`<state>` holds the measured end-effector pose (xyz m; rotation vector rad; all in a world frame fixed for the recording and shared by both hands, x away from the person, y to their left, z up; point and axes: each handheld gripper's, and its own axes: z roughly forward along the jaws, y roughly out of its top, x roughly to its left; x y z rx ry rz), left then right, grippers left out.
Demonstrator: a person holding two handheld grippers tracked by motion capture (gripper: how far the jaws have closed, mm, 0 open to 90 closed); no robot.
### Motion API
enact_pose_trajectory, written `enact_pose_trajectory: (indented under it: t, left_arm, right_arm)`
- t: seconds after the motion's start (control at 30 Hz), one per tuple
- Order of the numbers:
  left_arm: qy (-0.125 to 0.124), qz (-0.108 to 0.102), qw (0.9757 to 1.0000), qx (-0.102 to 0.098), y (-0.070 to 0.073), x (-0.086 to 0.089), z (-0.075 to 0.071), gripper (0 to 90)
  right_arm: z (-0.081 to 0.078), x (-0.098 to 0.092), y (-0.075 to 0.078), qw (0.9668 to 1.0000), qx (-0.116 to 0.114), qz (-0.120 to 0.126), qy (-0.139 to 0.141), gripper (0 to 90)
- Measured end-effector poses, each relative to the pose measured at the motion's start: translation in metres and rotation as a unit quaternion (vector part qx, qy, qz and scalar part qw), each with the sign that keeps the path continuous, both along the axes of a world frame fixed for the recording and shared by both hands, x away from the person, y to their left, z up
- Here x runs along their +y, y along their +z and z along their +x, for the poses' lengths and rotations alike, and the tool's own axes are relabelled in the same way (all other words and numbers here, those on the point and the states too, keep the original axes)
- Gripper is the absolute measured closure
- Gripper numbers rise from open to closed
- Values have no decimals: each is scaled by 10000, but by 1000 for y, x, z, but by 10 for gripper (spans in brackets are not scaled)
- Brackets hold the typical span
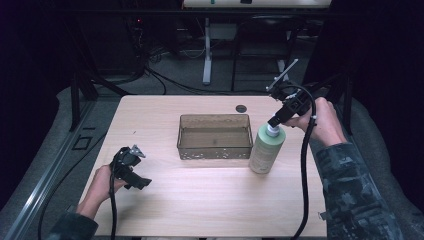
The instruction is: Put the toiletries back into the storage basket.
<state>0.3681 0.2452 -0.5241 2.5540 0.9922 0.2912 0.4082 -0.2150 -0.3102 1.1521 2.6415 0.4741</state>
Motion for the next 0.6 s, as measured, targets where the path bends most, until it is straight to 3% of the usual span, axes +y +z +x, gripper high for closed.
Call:
enact_pose_trajectory:
  t: [0.6]
  left_arm:
    - [-2,8,10000,-2,0,0,0,2]
  right_arm:
    - [-2,-1,16,10000,-29,-86,-13,628]
